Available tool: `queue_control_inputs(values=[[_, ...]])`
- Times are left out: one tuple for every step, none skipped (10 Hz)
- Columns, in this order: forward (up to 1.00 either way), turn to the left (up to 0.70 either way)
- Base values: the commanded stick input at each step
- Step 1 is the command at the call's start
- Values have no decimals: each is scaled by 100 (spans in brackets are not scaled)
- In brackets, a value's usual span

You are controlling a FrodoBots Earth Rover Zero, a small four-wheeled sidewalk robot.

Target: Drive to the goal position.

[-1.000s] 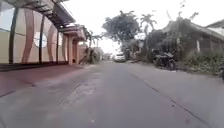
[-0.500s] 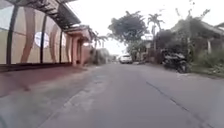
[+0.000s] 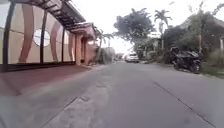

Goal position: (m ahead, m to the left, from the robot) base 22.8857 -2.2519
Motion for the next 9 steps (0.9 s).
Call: queue_control_inputs(values=[[100, 10], [100, 10], [100, 10], [100, 10], [100, 10], [100, 10], [100, 10], [100, -13], [100, -30]])
